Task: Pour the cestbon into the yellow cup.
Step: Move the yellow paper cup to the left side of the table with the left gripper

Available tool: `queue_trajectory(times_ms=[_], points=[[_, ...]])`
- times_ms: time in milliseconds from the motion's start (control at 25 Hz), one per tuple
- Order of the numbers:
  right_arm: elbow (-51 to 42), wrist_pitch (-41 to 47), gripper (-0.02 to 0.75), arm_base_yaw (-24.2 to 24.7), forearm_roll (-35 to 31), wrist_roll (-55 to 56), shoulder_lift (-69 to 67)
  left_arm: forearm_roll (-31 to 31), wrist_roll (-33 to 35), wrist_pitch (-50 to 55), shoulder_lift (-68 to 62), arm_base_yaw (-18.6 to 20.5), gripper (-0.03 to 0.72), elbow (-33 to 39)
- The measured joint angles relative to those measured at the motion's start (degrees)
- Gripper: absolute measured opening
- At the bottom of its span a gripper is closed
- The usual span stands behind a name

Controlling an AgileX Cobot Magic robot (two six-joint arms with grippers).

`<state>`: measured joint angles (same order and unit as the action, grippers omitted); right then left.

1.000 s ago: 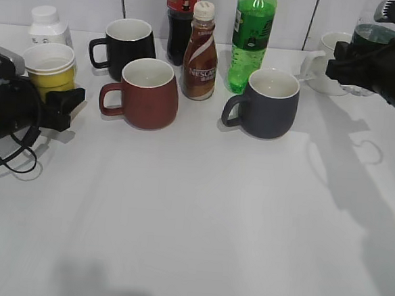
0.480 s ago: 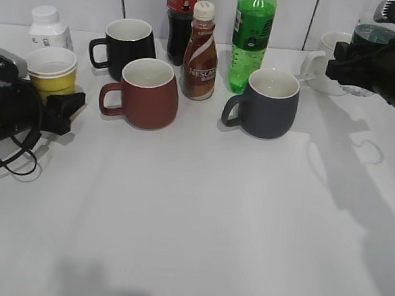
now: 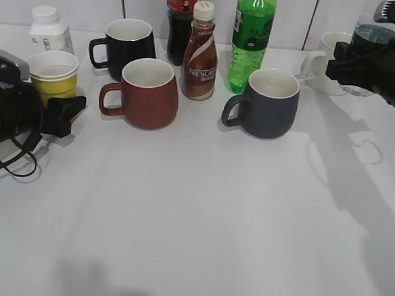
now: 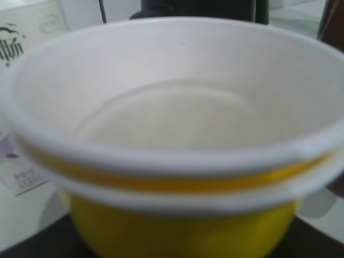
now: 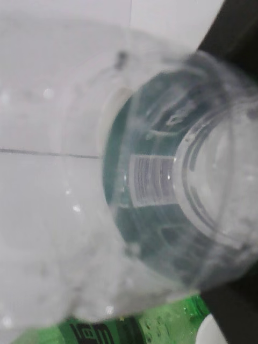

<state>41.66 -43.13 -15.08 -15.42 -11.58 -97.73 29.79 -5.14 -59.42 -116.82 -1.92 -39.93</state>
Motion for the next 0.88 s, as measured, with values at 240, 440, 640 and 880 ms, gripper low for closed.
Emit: queue_trajectory(times_ms=[240,440,640,880], points=[[0.00,0.00,0.479,0.00,0.39,-0.12,0.00,0.06,0.00,0.89,0.00,0.00,0.441,0.00],[0.00,0.00,0.479,0.00,0.81,-0.17,0.00,0.06,0.00,1.28,0.00,0.00,0.441,0.00],[0.00,0.00,0.479,0.00,0.86,-0.18,0.00,0.11,0.00,1.33,0.00,0.00,0.461,0.00],[0.00,0.00,0.479,0.00,0.86,-0.73,0.00,0.11,0.00,1.33,0.00,0.00,0.480,0.00]])
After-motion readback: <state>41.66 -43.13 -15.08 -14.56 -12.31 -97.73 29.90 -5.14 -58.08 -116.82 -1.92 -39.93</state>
